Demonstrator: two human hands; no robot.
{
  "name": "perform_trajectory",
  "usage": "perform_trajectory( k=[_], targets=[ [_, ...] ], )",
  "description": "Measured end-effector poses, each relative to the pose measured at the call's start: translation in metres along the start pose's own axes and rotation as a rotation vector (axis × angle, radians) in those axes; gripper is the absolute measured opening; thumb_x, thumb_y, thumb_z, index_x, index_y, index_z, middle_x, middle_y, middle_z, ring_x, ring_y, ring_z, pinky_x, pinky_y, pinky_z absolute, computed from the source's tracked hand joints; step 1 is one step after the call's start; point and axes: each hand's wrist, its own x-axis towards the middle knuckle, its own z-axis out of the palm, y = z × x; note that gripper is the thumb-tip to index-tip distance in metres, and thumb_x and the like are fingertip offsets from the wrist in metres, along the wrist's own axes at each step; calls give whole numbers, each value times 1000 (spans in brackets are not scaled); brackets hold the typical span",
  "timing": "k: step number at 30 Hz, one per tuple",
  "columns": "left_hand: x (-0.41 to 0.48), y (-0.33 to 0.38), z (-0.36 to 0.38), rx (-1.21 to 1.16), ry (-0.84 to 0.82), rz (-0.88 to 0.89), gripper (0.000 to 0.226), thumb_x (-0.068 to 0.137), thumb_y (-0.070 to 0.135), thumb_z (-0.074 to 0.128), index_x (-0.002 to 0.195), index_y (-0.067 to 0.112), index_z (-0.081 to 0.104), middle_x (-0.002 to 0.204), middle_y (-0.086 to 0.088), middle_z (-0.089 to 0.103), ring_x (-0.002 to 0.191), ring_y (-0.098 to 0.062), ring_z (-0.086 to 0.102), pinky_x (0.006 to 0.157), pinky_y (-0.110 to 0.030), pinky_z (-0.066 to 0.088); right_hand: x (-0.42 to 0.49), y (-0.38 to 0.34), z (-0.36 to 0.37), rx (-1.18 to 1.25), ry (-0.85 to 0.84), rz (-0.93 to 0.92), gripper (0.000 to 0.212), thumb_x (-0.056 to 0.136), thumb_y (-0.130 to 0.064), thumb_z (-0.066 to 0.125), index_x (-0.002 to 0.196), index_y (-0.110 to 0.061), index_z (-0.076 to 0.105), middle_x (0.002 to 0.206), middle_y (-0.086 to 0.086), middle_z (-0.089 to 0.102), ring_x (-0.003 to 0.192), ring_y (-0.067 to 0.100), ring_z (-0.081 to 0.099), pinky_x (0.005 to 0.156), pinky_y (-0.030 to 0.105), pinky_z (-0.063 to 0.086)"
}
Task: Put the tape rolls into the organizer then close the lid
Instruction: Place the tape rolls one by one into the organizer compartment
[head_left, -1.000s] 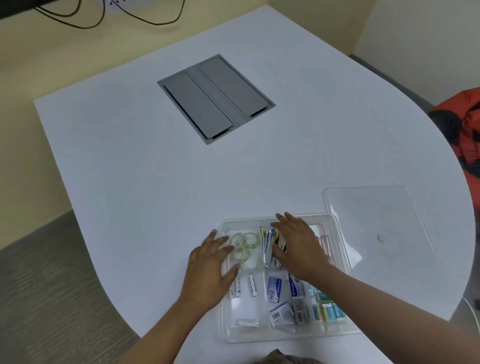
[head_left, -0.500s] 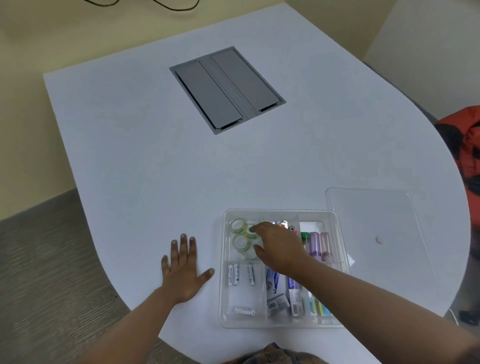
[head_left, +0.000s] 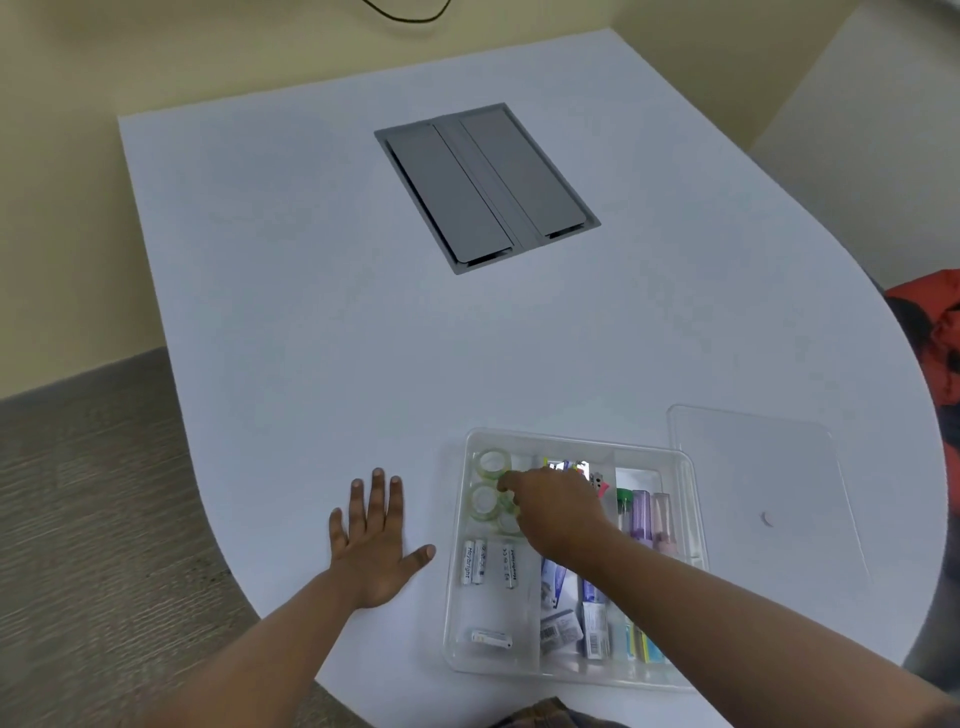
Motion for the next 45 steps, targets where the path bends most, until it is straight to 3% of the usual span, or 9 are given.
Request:
perform_trajectory(
  k=[4,9,16,22,28,33,38,40,45],
  targets=[
    [0,0,0,-1,-9,5,98,83,78,23,123,28,-52,131,4,-62,119,-21,-58,109,-54,-22,3,-1,2,24,34,16,52,81,-6,60,127,-25,48,97,0,73,84,26,69,72,34,48],
    [-1,0,-1,2,-18,8,98,84,77,23,123,28,-52,131,4,-62,119,-22,-58,108,-53,-23,0,-1,3,76,75,4,30,83,-15,59,112,-21,56,93,0,73,82,24,68,66,29,42],
    [-2,1,-5,4,-52,11,98,85,75,24,121,27,-53,128,4,-64,118,-23,-57,108,-54,-23,-5,1,-9,141,343,-107,28,73,-4,67,94,-21,69,83,-2,74,70,26,66,70,33,45],
    [-3,3,-9,-3,-83,10,100,85,74,27,122,26,-52,128,3,-64,117,-23,-58,107,-54,-24,23,6,-9,83,249,-144,31,83,-6,59,108,-22,65,91,-2,73,83,25,66,79,33,44],
    [-4,4,-10,-17,-81,13,99,86,73,29,123,27,-52,130,3,-63,121,-25,-55,108,-55,-23,37,3,2,63,202,-201,54,81,-3,61,129,-21,45,103,-4,74,89,22,69,85,32,43],
    [-4,4,-11,-22,-86,15,99,87,72,29,123,27,-52,130,3,-63,121,-25,-56,108,-55,-24,42,6,3,19,131,-197,50,82,-3,58,126,-21,42,95,-2,74,83,22,69,81,31,41],
    [-5,4,-12,-23,-89,14,99,87,72,29,123,27,-52,129,3,-63,121,-25,-56,108,-55,-24,40,4,-3,-78,137,-154,43,77,1,59,114,-17,49,70,-2,67,54,22,50,67,29,27],
    [-5,4,-12,-21,-91,13,99,87,72,29,122,27,-52,129,3,-63,120,-25,-56,108,-55,-24,36,6,-5,-141,136,-140,45,73,3,59,112,-15,48,66,-1,65,52,24,44,65,30,27],
    [-6,5,-12,-23,-92,15,99,87,72,29,123,27,-52,129,3,-63,120,-24,-56,108,-55,-24,33,10,-4,-203,117,-144,48,70,5,59,111,-15,46,68,2,66,55,26,48,66,32,29]
  ],
)
